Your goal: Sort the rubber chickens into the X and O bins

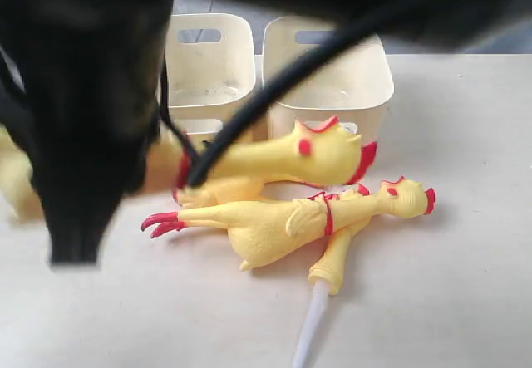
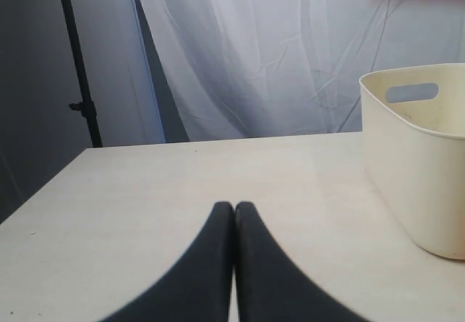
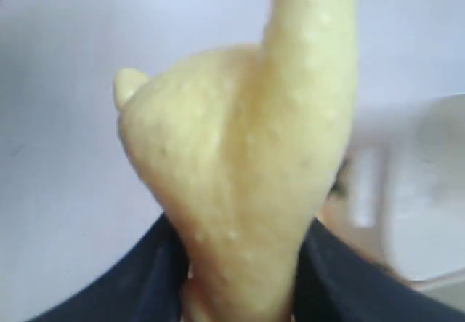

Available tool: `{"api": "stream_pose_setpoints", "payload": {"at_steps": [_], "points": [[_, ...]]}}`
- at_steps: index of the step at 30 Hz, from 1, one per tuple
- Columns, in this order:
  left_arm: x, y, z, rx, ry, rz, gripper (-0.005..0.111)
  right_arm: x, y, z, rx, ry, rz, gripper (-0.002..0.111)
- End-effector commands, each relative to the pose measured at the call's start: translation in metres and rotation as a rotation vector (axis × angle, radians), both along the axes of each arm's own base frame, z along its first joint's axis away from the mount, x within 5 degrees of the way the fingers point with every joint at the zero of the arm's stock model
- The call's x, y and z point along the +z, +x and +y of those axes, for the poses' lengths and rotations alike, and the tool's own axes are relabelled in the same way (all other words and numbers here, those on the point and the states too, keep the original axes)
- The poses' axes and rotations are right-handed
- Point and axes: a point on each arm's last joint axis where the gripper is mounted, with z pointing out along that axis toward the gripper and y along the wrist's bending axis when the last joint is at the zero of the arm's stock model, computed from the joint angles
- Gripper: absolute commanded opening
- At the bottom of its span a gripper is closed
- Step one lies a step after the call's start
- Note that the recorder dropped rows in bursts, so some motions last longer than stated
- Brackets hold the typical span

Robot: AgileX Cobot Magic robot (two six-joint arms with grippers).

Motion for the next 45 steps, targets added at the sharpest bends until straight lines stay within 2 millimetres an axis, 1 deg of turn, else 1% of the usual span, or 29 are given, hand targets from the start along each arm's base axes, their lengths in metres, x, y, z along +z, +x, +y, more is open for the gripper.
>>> {"api": "stream_pose_setpoints", "payload": {"at_steps": [1, 3, 6, 8, 10, 12, 13, 15, 17, 19, 20, 22, 23, 24, 25, 27, 31, 33, 37, 38, 40, 42, 45], "points": [[0.000, 0.000, -0.001, -0.011, -0.008, -0.003, 0.000, 0.097, 0.029, -0.040, -0.316, 0.387, -0.305, -0.001], [0.000, 0.000, -0.001, -0.011, -0.008, -0.003, 0.000, 0.116, 0.051, -0.059, -0.466, 0.517, -0.387, -0.001], [0.000, 0.000, -0.001, -0.011, -0.008, -0.003, 0.000, 0.121, 0.083, -0.084, -0.657, 0.613, -0.386, -0.001], [0.000, 0.000, -0.001, -0.011, -0.008, -0.003, 0.000, 0.116, 0.105, -0.095, -0.748, 0.657, -0.354, -0.001], [0.000, 0.000, -0.001, -0.011, -0.008, -0.003, 0.000, 0.107, 0.128, -0.105, -0.808, 0.710, -0.334, -0.001], [0.000, 0.000, -0.001, -0.011, -0.008, -0.003, 0.000, 0.095, 0.148, -0.111, -0.843, 0.799, -0.320, -0.001], [0.000, 0.000, -0.001, -0.011, -0.008, -0.003, 0.000, 0.091, 0.154, -0.111, -0.849, 0.864, -0.307, -0.001], [0.000, 0.000, -0.001, -0.011, -0.008, -0.003, 0.000, 0.074, 0.165, -0.110, -0.825, 0.950, -0.297, -0.001], [0.000, 0.000, -0.001, -0.011, -0.008, -0.003, 0.000, 0.054, 0.169, -0.106, -0.754, 0.968, -0.314, -0.001], [0.000, 0.000, -0.001, -0.011, -0.008, -0.003, 0.000, 0.026, 0.170, -0.099, -0.655, 0.927, -0.347, -0.001], [0.000, 0.000, -0.001, -0.011, -0.008, -0.003, 0.000, 0.013, 0.171, -0.098, -0.610, 0.881, -0.387, -0.001], [0.000, 0.000, -0.001, -0.011, -0.008, -0.003, 0.000, -0.010, 0.176, -0.098, -0.608, 0.844, -0.438, -0.001], [0.000, 0.000, -0.001, -0.011, -0.008, -0.003, 0.000, -0.017, 0.180, -0.100, -0.674, 0.874, -0.456, -0.001], [0.000, 0.000, -0.001, -0.011, -0.008, -0.003, 0.000, -0.026, 0.185, -0.106, -0.806, 0.926, -0.457, -0.001], [0.000, 0.000, -0.001, -0.011, -0.008, -0.003, 0.000, -0.032, 0.191, -0.111, -0.918, 0.958, -0.479, -0.001], [0.000, 0.000, -0.001, -0.011, -0.008, -0.003, 0.000, -0.045, 0.204, -0.122, -1.055, 0.974, -0.514, -0.001], [0.000, 0.000, -0.001, -0.011, -0.008, -0.003, 0.000, -0.074, 0.227, -0.133, -1.207, 1.034, -0.447, -0.001], [0.000, 0.000, -0.001, -0.011, -0.008, -0.003, 0.000, -0.090, 0.236, -0.136, -1.255, 1.037, -0.419, -0.001], [0.000, 0.000, -0.001, -0.011, -0.008, -0.003, 0.000, -0.115, 0.246, -0.136, -1.286, 0.986, -0.414, -0.001], [0.000, 0.000, -0.001, -0.011, -0.008, -0.003, 0.000, -0.118, 0.246, -0.135, -1.283, 0.980, -0.406, 0.001], [0.000, 0.000, -0.001, -0.011, -0.008, -0.003, 0.000, -0.120, 0.246, -0.130, -1.255, 0.978, -0.357, 0.012], [0.000, 0.000, -0.001, -0.011, -0.008, -0.003, 0.000, -0.118, 0.245, -0.128, -1.238, 0.986, -0.333, 0.028], [0.000, 0.000, -0.001, -0.011, -0.008, -0.003, 0.000, -0.104, 0.241, -0.130, -1.185, 0.973, -0.354, 0.064]]}}
